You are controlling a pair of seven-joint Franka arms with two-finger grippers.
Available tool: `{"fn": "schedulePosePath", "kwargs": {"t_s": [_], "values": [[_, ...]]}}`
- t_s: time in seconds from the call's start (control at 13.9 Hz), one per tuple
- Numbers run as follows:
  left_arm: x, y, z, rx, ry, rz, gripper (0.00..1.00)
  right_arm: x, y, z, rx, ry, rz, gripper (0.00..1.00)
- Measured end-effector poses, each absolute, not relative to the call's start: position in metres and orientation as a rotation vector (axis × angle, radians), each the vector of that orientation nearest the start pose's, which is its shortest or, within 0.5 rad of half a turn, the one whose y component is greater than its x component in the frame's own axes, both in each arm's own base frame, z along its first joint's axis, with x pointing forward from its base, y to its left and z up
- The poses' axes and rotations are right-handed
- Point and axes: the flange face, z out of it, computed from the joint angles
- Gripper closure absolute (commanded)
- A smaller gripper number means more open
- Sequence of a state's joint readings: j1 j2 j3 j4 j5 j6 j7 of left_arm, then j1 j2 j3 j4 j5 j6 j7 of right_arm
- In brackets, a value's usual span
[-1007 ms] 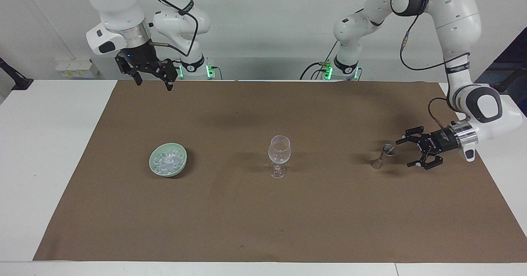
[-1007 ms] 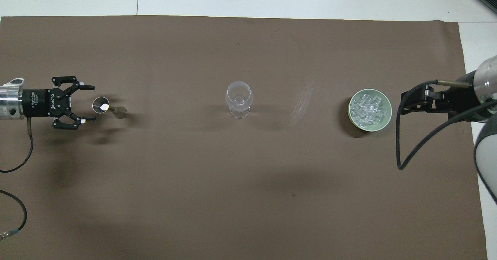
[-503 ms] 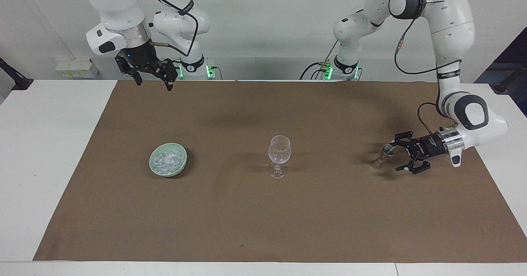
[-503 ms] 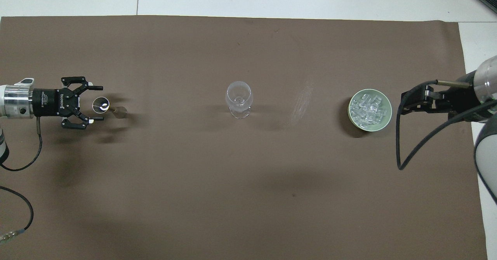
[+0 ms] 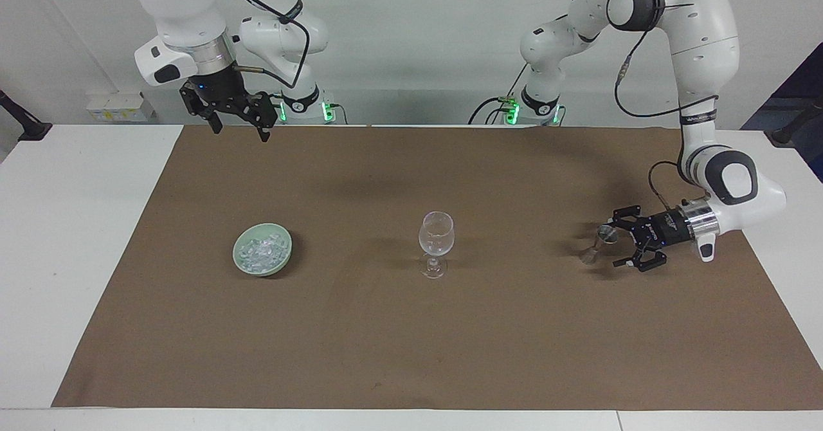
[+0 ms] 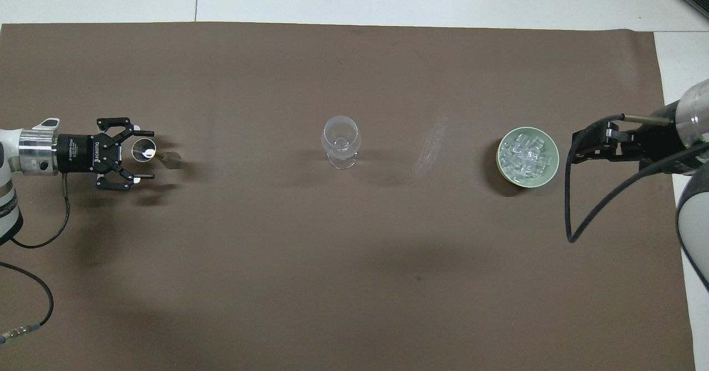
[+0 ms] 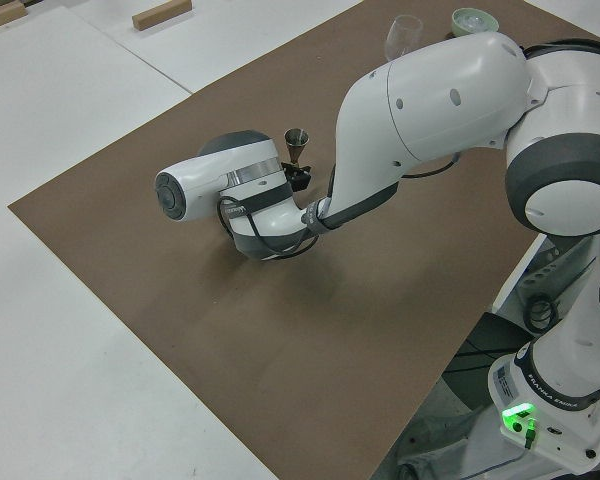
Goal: Pour wine and add ice with both arms
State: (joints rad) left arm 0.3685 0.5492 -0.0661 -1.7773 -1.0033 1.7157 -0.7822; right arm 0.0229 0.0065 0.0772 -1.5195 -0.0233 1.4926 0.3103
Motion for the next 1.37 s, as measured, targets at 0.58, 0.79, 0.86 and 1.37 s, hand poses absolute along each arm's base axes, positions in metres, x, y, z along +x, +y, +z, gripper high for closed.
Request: {"fn": "schedulePosePath", "kwargs": {"t_s": [0.58, 0.79, 0.86, 1.37], "values": [[0.6053, 0.1039, 0.2502, 1.544, 1.524, -0.967, 0.00, 0.5464, 0.0521, 0.6382, -3.153, 0.335, 0.045, 0.00], [0.6051, 0.1015, 0.2506, 1.546, 1.515, -0.976, 0.02, 0.5464, 0.0521, 0.6382, -3.153, 0.335, 0.045, 0.00], [0.6050, 0.1014, 0.2507, 1.546, 1.514, -0.977, 0.10, 0.5464, 0.0521, 0.6382, -3.153, 0.335, 0.045, 0.00], [0.6049, 0.1007, 0.2510, 1.541, 1.510, -0.982, 0.25, 0.5464, 0.0521, 0.6382, -3.153, 0.335, 0.045, 0.00]]}}
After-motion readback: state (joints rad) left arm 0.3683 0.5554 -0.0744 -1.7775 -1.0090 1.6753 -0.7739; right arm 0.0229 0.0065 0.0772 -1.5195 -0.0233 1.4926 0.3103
